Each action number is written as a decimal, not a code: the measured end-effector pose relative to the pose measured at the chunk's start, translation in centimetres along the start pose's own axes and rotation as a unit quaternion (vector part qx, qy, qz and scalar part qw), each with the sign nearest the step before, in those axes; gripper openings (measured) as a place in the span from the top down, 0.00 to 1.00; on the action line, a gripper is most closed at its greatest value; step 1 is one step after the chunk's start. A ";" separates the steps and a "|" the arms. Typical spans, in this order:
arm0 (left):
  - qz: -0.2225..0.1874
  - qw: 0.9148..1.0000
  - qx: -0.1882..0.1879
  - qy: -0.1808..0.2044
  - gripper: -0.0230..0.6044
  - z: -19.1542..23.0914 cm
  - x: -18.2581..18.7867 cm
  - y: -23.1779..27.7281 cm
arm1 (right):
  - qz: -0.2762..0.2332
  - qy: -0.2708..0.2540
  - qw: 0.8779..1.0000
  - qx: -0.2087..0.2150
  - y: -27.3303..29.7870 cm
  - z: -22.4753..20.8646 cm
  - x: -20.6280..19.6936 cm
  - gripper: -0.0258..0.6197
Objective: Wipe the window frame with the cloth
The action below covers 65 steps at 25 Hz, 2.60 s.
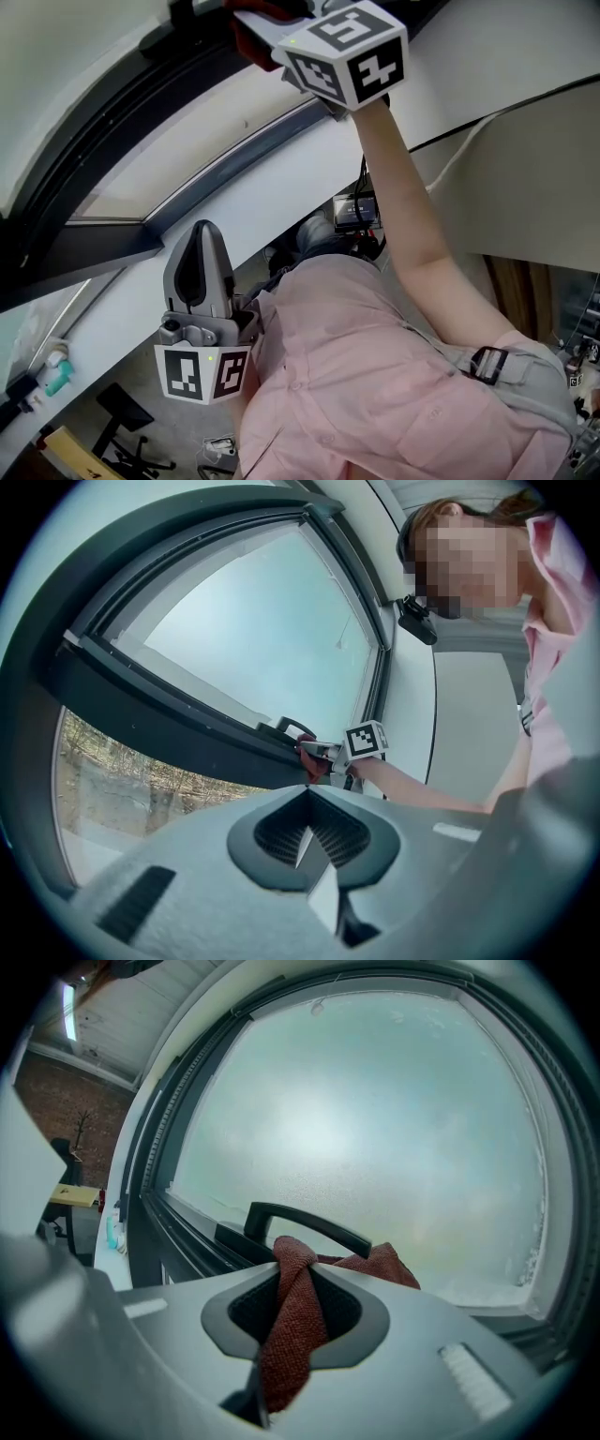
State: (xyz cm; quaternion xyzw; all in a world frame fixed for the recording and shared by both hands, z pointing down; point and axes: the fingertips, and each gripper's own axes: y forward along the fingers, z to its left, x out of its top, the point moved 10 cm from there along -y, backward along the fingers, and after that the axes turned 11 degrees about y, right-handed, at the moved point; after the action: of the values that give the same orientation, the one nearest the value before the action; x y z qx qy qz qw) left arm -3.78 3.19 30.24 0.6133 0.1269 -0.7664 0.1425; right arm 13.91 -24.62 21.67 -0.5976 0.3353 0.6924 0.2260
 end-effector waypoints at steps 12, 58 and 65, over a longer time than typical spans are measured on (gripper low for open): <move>0.007 1.000 -0.018 0.001 0.97 0.2 -0.1 1.0 | -0.035 0.010 0.997 -0.067 0.3 1.5 -0.8 0.85; 0.011 1.000 -0.009 0.012 0.97 0.1 0.4 1.5 | -0.014 -0.013 0.982 -0.187 0.8 3.8 -0.5 0.87; 0.007 1.000 -0.008 0.017 0.97 -0.5 0.6 2.1 | -0.024 0.009 0.999 -0.036 0.2 0.8 -0.8 0.85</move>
State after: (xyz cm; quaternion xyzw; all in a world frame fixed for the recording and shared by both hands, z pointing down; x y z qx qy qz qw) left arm -2.63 1.35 29.52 0.6263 0.1314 -0.7535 0.1506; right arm 13.37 -24.09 22.51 -0.6198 0.2975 0.6927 0.2180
